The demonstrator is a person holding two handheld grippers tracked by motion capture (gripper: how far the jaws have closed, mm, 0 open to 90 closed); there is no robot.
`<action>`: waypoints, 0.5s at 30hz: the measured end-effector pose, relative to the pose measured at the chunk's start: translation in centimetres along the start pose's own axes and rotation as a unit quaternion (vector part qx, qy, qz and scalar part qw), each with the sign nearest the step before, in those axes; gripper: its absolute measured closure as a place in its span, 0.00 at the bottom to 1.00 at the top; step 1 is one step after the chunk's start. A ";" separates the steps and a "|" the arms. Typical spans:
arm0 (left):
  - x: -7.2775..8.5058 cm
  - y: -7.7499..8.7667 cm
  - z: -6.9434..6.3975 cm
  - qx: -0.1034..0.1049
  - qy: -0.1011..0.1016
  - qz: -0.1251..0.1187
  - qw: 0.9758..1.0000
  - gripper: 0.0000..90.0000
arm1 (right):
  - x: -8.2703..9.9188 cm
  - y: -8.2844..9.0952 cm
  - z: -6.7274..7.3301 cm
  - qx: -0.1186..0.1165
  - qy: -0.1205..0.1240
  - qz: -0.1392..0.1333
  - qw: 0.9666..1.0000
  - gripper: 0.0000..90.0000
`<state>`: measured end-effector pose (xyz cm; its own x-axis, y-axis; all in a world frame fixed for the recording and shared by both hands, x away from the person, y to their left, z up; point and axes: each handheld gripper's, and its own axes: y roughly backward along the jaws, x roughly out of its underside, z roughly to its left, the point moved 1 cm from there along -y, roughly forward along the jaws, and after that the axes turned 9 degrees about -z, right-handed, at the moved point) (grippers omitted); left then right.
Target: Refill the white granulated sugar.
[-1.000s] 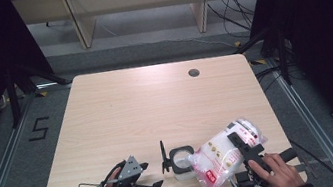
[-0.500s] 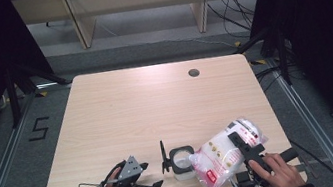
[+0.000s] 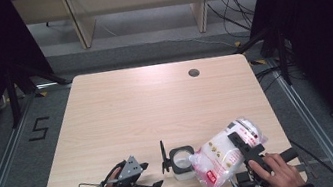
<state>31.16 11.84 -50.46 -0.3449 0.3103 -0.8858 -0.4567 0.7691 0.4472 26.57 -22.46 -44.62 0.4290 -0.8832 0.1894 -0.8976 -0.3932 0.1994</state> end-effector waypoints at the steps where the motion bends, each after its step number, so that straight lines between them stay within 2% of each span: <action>1: 0.0 0.0 0.0 0.000 -0.004 -0.002 1.000 0.24 | 0.0 0.0 -0.1 -0.006 0.001 0.002 1.000 0.47; 2: 0.0 -0.1 0.0 -0.001 -0.003 -0.005 1.000 0.24 | 0.0 0.0 -0.1 -0.001 -0.001 -0.003 1.000 0.47; 3: 0.0 0.0 -0.1 0.000 0.004 -0.003 1.000 0.24 | 0.0 -0.2 -0.3 0.000 0.013 -0.014 1.000 0.47; 4: 0.0 0.0 0.1 -0.002 -0.003 0.003 1.000 0.24 | 0.1 -0.2 -0.3 0.000 0.012 -0.014 1.000 0.47; 5: 0.0 0.0 0.0 0.000 0.004 -0.002 1.000 0.24 | 0.1 -0.2 -0.2 -0.002 0.011 -0.012 1.000 0.47; 6: 0.0 -0.1 0.1 0.002 -0.010 -0.004 1.000 0.24 | 0.1 -0.2 -0.2 -0.001 0.012 -0.011 1.000 0.47; 12: 0.0 0.0 0.1 0.001 -0.011 -0.002 1.000 0.24 | 0.0 -0.2 -0.3 0.001 0.017 -0.011 1.000 0.47; 15: 0.0 0.0 0.0 0.001 0.003 0.001 1.000 0.24 | 0.0 -0.1 -0.3 0.001 0.015 -0.013 1.000 0.47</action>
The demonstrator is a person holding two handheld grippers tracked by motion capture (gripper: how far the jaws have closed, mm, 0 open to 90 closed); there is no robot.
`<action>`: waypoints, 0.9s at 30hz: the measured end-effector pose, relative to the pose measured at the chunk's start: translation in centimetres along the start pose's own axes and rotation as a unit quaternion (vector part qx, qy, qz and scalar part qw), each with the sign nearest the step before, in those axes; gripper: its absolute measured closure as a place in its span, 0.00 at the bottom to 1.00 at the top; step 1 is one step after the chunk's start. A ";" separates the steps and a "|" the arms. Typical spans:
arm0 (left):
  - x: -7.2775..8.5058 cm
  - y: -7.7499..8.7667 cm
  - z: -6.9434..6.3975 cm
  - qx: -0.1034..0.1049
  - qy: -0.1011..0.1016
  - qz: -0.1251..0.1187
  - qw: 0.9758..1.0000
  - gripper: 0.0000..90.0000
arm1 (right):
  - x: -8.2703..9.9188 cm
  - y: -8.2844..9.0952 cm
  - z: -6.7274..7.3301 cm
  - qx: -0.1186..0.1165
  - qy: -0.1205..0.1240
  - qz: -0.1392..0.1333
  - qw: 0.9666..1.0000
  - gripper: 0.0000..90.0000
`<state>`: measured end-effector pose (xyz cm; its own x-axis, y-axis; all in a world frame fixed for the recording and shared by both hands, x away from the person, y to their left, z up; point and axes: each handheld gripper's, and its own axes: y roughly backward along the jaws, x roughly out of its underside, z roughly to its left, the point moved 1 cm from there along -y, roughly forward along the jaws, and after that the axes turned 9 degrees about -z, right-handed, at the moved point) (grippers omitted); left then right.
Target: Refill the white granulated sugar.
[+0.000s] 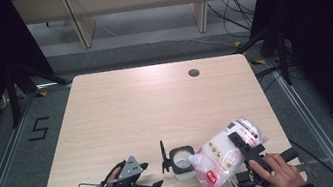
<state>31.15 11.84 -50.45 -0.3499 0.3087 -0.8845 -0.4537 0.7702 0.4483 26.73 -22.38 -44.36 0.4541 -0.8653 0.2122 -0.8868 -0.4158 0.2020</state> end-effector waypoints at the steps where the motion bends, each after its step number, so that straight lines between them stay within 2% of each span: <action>1: 0.0 0.0 0.0 0.000 0.000 -0.001 1.000 0.24 | 0.0 0.0 0.0 0.001 -0.003 -0.001 1.000 0.47; 2: 0.0 0.0 0.0 0.000 -0.003 0.000 1.000 0.24 | 0.0 0.0 0.0 0.001 -0.004 -0.001 1.000 0.47; 3: -0.1 0.0 0.2 0.001 -0.016 -0.003 1.000 0.24 | 0.0 0.0 0.0 0.001 -0.004 -0.002 1.000 0.47; 5: 0.0 0.0 0.1 -0.001 -0.012 -0.006 1.000 0.24 | 0.0 0.2 -0.1 -0.013 -0.006 0.006 1.000 0.47; 10: 0.0 0.0 0.2 0.000 -0.016 -0.003 1.000 0.24 | 0.0 0.2 0.1 -0.013 -0.011 0.007 1.000 0.47; 15: 0.0 0.0 0.0 -0.002 -0.003 -0.001 1.000 0.24 | 0.1 0.2 0.1 -0.015 -0.019 0.009 1.000 0.47; 16: 0.0 0.0 0.0 -0.002 -0.002 -0.001 1.000 0.24 | 0.1 0.0 0.0 -0.001 -0.010 -0.003 1.000 0.47; 18: 0.0 0.0 0.0 0.000 0.000 0.000 1.000 0.24 | 0.2 0.0 0.3 0.000 -0.026 -0.003 1.000 0.47; 19: 0.0 0.0 0.0 0.000 -0.001 0.000 1.000 0.24 | 0.2 0.0 0.0 0.005 -0.009 -0.011 1.000 0.47; 20: 0.0 0.0 0.1 -0.001 -0.010 -0.002 1.000 0.24 | 0.2 0.0 0.0 0.005 -0.009 -0.009 1.000 0.47; 21: 0.0 0.0 0.0 -0.003 -0.001 -0.002 1.000 0.24 | 0.2 0.0 0.0 0.002 -0.011 -0.007 1.000 0.47; 25: 0.0 0.0 0.0 -0.002 -0.003 -0.002 1.000 0.24 | 0.2 0.2 0.0 -0.018 -0.021 0.014 1.000 0.47; 27: 0.0 0.0 0.0 -0.001 0.000 -0.001 1.000 0.24 | 0.2 0.2 0.0 -0.014 -0.022 0.010 1.000 0.47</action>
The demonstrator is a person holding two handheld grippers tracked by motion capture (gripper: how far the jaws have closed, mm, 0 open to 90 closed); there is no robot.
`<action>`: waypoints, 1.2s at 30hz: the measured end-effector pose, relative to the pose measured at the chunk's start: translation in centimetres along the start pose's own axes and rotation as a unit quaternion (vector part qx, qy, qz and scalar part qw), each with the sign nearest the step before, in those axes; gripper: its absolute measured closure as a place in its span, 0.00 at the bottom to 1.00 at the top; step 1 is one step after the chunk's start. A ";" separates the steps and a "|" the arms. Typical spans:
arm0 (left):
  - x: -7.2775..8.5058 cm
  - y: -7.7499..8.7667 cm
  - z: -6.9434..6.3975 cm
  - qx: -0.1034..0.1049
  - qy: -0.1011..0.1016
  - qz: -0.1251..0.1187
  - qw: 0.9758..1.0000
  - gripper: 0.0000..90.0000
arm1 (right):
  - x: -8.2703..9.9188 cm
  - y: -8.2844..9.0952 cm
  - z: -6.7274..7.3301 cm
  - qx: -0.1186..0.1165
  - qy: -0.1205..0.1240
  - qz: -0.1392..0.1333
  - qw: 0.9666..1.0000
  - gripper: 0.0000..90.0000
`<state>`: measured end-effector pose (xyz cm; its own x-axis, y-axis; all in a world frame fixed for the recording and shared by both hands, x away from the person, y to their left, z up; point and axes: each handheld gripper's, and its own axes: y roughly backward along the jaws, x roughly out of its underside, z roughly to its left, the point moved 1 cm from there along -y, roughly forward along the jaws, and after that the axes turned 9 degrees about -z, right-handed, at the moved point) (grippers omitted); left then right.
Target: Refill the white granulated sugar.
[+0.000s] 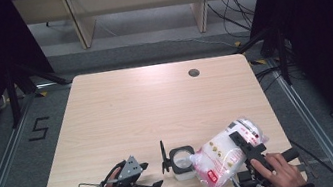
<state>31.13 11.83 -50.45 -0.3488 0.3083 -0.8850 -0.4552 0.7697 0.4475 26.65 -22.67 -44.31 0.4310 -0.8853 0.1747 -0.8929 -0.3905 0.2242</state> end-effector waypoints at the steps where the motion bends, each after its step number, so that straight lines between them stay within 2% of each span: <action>1: 0.0 0.0 0.0 -0.001 -0.003 0.000 1.000 0.24 | 0.0 0.0 0.0 -0.001 0.001 0.001 1.000 0.47; 7: 0.0 0.0 -0.1 -0.005 0.001 -0.005 1.000 0.24 | -0.1 0.0 -0.1 -0.004 0.006 0.001 1.000 0.47; 9: 0.0 0.0 -0.1 -0.004 0.001 -0.005 1.000 0.24 | 0.0 0.0 0.0 0.002 -0.001 -0.002 1.000 0.47; 10: 0.0 0.0 0.0 -0.001 -0.003 0.000 1.000 0.24 | 0.0 -0.1 -0.2 0.011 0.013 -0.011 1.000 0.47; 12: 0.0 0.0 0.0 -0.001 -0.002 0.001 1.000 0.24 | 0.0 -0.2 -0.1 0.022 0.012 -0.018 1.000 0.47; 14: 0.0 0.0 0.0 -0.001 -0.003 0.000 1.000 0.24 | 0.0 -0.2 -0.1 0.022 0.012 -0.017 1.000 0.47; 16: 0.0 0.0 -0.1 -0.005 0.001 -0.005 1.000 0.24 | 0.0 0.0 -0.2 0.005 0.005 -0.004 1.000 0.47; 19: 0.0 -0.1 0.0 -0.003 0.001 -0.005 1.000 0.24 | 0.1 0.0 -0.1 0.006 0.003 -0.006 1.000 0.47; 20: 0.0 0.0 0.0 -0.001 -0.002 0.000 1.000 0.24 | 0.1 0.1 0.1 0.004 -0.013 0.005 1.000 0.47; 21: 0.0 0.0 0.0 0.000 -0.001 0.001 1.000 0.24 | 0.1 0.0 -0.1 0.006 0.003 -0.005 1.000 0.47; 24: 0.0 0.0 0.1 -0.001 -0.004 0.000 1.000 0.24 | 0.1 0.0 -0.1 0.005 0.004 -0.005 1.000 0.47; 25: 0.0 0.0 0.1 0.000 -0.011 -0.005 1.000 0.24 | 0.1 0.0 -0.1 0.005 0.005 -0.005 1.000 0.47; 27: 0.0 0.0 0.1 -0.001 -0.011 -0.002 1.000 0.24 | 0.1 0.0 -0.1 0.005 0.004 -0.005 1.000 0.47; 28: 0.0 0.0 0.0 0.000 -0.002 0.001 1.000 0.24 | 0.1 0.0 -0.1 0.005 0.004 -0.005 1.000 0.47; 29: 0.0 0.0 0.0 -0.001 -0.002 0.000 1.000 0.24 | 0.1 0.0 -0.1 0.005 0.004 -0.005 1.000 0.47; 30: 0.0 0.0 0.0 -0.001 -0.003 0.000 1.000 0.24 | 0.1 0.1 0.1 0.004 -0.010 0.004 1.000 0.47; 31: 0.0 0.0 0.1 0.000 -0.007 -0.004 1.000 0.24 | 0.1 0.1 0.1 0.004 -0.014 0.005 1.000 0.47; 32: 0.0 -0.1 0.0 -0.003 -0.001 -0.004 1.000 0.24 | 0.1 0.1 0.1 0.004 -0.012 0.004 1.000 0.47; 33: 0.0 0.1 0.2 -0.004 -0.012 0.010 1.000 0.24 | 0.1 0.1 0.1 0.004 -0.011 0.004 1.000 0.47; 34: 0.0 0.0 0.1 -0.001 -0.004 0.004 1.000 0.24 | 0.1 0.1 0.1 0.004 -0.011 0.003 1.000 0.47; 35: 0.0 0.0 0.1 -0.001 -0.005 0.002 1.000 0.24 | 0.1 -0.1 -0.1 0.010 0.004 -0.010 1.000 0.47; 36: 0.0 0.0 0.0 -0.001 0.000 -0.002 1.000 0.24 | 0.2 -0.1 -0.1 0.013 0.004 -0.012 1.000 0.47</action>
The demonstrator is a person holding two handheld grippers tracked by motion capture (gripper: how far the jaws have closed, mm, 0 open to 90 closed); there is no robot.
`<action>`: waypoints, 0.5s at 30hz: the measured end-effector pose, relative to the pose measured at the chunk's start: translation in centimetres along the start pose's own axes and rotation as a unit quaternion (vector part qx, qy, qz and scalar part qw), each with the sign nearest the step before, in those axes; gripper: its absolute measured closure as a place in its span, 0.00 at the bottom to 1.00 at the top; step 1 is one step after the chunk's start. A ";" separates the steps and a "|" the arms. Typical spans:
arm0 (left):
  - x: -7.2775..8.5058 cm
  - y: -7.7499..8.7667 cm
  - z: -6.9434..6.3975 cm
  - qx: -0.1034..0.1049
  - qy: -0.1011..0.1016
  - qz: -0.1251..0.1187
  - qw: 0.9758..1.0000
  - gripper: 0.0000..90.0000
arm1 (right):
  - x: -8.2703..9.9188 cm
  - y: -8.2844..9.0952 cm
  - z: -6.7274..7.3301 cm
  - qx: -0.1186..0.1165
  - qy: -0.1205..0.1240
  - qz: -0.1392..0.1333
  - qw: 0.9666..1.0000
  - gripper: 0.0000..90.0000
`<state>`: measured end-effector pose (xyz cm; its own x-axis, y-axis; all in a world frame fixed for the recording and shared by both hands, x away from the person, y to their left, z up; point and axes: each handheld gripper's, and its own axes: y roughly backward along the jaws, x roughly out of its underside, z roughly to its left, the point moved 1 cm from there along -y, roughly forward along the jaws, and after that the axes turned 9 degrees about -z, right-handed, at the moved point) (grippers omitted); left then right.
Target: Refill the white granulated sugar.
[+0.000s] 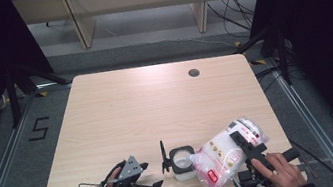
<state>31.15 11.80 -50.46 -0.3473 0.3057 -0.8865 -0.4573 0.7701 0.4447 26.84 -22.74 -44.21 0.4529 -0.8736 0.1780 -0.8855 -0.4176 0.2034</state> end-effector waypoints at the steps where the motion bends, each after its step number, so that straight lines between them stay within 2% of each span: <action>1: 0.0 0.0 0.0 -0.001 -0.001 0.000 1.000 0.24 | 0.0 0.0 0.0 0.001 0.002 -0.001 1.000 0.47; 2: 0.0 0.0 0.1 0.000 -0.011 -0.003 1.000 0.24 | 0.0 0.0 -0.1 0.004 0.006 -0.003 1.000 0.47; 4: 0.0 0.0 0.1 0.000 -0.010 -0.003 1.000 0.24 | 0.0 0.0 -0.1 0.006 0.006 -0.006 1.000 0.47; 6: 0.0 0.0 0.0 0.000 -0.002 0.002 1.000 0.24 | 0.0 0.1 -0.1 0.004 0.006 -0.001 1.000 0.47; 12: 0.0 0.0 0.0 0.000 -0.001 0.002 1.000 0.24 | 0.0 0.1 -0.1 0.003 0.008 -0.001 1.000 0.47; 13: 0.0 0.0 0.1 0.001 -0.007 0.002 1.000 0.24 | 0.0 0.1 -0.1 0.003 0.006 0.000 1.000 0.47; 14: 0.0 0.0 0.0 -0.002 0.002 -0.002 1.000 0.24 | -0.1 0.3 0.1 -0.007 -0.012 0.019 1.000 0.47; 15: 0.0 0.1 0.1 -0.001 -0.005 0.005 1.000 0.24 | -0.1 0.3 0.2 -0.005 -0.011 0.014 1.000 0.47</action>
<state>31.19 11.89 -50.43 -0.3444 0.3189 -0.8830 -0.4551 0.7660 0.4541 26.55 -22.84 -44.31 0.4249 -0.8906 0.1618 -0.8970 -0.3903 0.2074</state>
